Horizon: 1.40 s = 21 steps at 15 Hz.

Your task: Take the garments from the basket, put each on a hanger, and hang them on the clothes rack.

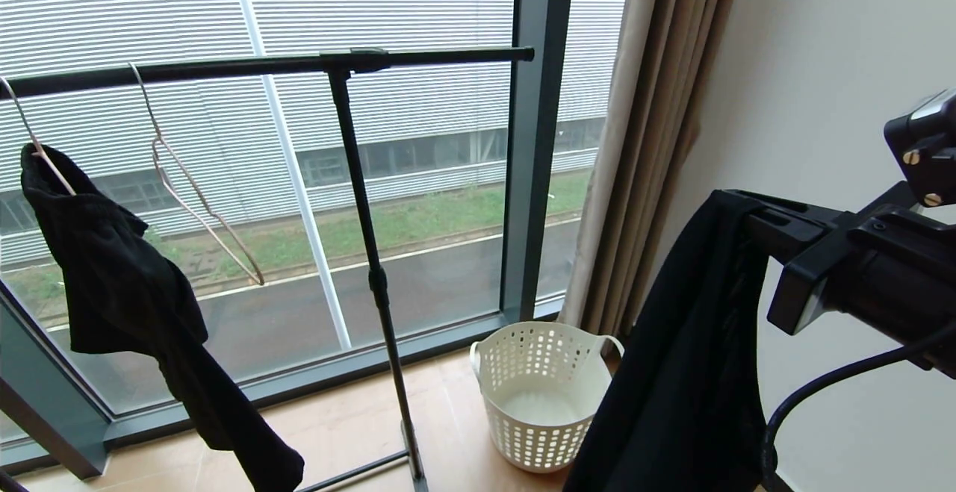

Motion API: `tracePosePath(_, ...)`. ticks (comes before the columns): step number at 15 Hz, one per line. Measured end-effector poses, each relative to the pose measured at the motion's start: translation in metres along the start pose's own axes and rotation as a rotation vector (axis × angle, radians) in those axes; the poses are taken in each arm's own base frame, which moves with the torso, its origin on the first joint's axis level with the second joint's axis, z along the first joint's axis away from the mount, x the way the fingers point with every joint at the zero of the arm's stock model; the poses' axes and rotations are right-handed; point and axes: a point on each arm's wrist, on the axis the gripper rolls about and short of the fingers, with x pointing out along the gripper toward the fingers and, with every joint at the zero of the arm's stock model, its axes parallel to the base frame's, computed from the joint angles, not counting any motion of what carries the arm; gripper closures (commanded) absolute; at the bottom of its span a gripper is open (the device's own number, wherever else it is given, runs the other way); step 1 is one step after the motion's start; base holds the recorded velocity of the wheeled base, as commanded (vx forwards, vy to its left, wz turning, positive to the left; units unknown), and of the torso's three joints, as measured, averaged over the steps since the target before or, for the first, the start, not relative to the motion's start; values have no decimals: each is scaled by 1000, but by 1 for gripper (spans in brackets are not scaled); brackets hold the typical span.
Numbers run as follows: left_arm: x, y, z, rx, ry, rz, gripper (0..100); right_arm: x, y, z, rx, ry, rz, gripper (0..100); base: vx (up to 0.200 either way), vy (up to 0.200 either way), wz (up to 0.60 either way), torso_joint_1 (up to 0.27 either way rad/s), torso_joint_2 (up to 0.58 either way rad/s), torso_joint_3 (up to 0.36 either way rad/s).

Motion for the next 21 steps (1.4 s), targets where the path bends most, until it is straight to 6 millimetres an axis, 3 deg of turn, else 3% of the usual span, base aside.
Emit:
tracePosePath(12,0,0,-1,7,3,5,0,-3,0,-4,-5,10,3,100,0,0,0,252,-526,-267)
tracePosePath(16,0,0,-1,4,1,4,0,-4,0,-5,-6,12,5,100,0,0,0,183,-370,-194)
tracePosePath(21,0,0,0,4,1,3,0,-7,-1,-4,-6,4,10,100,0,0,0,31,-63,-85)
